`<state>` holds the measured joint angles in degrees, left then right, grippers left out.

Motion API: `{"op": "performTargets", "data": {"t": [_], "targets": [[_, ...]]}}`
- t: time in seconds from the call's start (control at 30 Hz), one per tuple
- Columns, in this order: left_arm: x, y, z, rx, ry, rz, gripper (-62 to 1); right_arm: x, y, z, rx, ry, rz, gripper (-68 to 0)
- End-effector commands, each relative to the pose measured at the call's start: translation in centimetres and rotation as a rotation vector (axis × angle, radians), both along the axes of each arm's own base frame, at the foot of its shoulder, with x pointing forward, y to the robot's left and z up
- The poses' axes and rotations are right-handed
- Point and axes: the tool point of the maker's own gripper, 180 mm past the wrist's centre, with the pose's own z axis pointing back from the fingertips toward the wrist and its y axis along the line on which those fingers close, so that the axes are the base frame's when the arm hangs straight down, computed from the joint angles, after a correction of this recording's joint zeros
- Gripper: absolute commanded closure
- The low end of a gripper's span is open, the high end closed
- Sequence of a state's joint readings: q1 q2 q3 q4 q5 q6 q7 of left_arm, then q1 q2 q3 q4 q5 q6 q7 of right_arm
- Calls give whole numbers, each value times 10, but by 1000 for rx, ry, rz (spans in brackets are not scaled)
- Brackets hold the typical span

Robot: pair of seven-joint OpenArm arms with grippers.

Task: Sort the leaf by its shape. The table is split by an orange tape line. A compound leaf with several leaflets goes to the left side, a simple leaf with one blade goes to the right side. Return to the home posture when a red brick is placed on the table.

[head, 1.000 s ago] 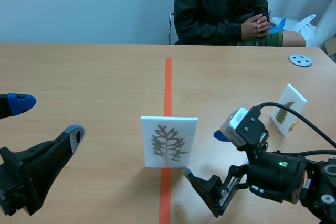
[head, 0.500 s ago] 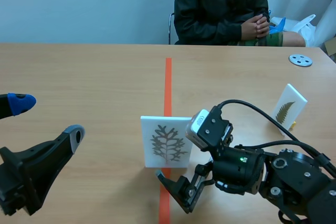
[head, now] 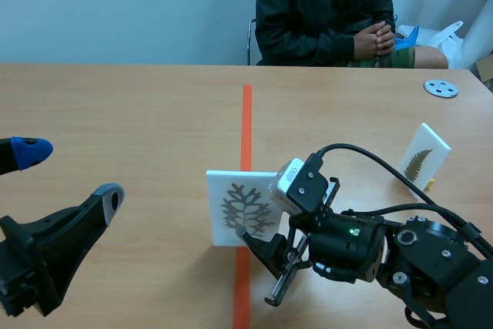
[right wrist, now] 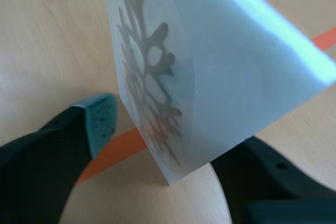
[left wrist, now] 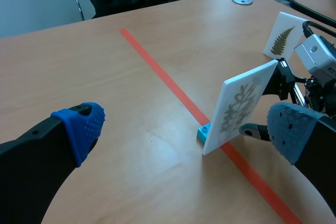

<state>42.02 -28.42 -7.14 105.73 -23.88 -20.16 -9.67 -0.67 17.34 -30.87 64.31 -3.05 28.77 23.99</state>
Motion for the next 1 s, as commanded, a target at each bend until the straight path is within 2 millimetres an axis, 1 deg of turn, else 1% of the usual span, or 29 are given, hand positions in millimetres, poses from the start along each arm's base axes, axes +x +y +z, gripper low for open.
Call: {"op": "performTargets", "data": {"t": [0.0, 0.07, 0.3, 0.33, 0.43, 0.53, 0.67, 0.8, 0.9, 0.97], "targets": [[1, -4, 8, -23, -26, -6, -623, 9, -2, 11, 22, -33, -7, -214], [1, -4, 8, -23, -26, -6, -623, 9, -2, 11, 22, -33, -7, -159], [1, -4, 8, -23, -26, -6, -623, 9, -2, 11, 22, -33, -7, -24], [1, -4, 8, -23, -26, -6, -623, 9, -2, 11, 22, -33, -8, -13], [1, -4, 8, -23, -26, -6, -623, 9, -2, 13, 28, -37, -7, -14], [1, -4, 8, -23, -26, -6, -623, 10, -2, 18, 51, -53, -11, -14], [1, -4, 8, -23, -26, -6, -623, 12, -5, 32, 93, -67, -5, -14], [1, -4, 8, -23, -26, -6, -623, 13, -14, 46, 127, -72, -14, -14], [1, -4, 8, -23, -26, -6, -623, 12, -24, 57, 170, -70, -44, -14], [1, -4, 8, -23, -26, -6, -623, 13, -35, 63, 193, -71, -79, -14]]}}
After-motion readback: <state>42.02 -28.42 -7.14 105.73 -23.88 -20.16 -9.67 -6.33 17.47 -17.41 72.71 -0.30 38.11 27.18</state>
